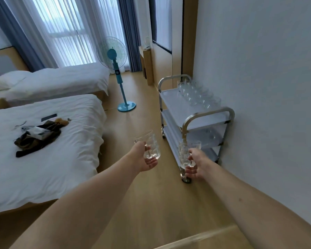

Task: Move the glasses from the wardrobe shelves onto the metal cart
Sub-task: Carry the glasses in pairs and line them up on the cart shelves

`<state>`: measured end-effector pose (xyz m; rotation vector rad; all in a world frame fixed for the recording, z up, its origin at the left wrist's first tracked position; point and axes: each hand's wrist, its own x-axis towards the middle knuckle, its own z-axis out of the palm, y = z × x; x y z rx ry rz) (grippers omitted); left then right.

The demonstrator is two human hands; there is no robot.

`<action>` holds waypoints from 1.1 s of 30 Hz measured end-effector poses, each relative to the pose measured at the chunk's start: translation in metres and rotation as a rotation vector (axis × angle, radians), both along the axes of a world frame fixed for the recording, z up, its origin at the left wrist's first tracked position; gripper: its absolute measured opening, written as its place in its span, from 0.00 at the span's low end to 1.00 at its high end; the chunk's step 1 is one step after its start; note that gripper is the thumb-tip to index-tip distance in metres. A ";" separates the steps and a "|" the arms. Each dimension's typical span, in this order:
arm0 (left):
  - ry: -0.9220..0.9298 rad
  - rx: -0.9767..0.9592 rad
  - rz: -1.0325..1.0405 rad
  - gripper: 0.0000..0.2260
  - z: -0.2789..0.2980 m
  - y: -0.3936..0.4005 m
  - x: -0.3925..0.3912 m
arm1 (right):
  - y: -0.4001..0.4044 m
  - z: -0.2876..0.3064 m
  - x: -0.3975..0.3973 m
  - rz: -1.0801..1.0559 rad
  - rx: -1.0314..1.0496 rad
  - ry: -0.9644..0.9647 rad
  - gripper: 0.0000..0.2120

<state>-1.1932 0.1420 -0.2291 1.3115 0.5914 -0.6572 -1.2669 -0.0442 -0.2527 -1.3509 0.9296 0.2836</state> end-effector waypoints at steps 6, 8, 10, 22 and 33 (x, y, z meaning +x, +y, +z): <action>0.063 0.100 -0.031 0.08 -0.012 -0.025 0.056 | -0.015 -0.010 0.054 -0.004 0.025 0.036 0.14; 0.089 0.090 -0.041 0.08 -0.015 -0.030 0.083 | -0.016 -0.014 0.077 -0.019 0.033 0.060 0.14; 0.081 0.089 -0.080 0.09 -0.017 -0.031 0.112 | -0.015 -0.015 0.099 -0.027 0.025 0.072 0.15; -0.013 0.109 -0.417 0.09 -0.017 -0.013 0.316 | 0.017 -0.001 0.271 -0.273 0.011 -0.046 0.14; -0.096 0.249 -0.591 0.10 -0.049 -0.023 0.423 | 0.031 -0.024 0.358 -0.410 0.016 -0.022 0.12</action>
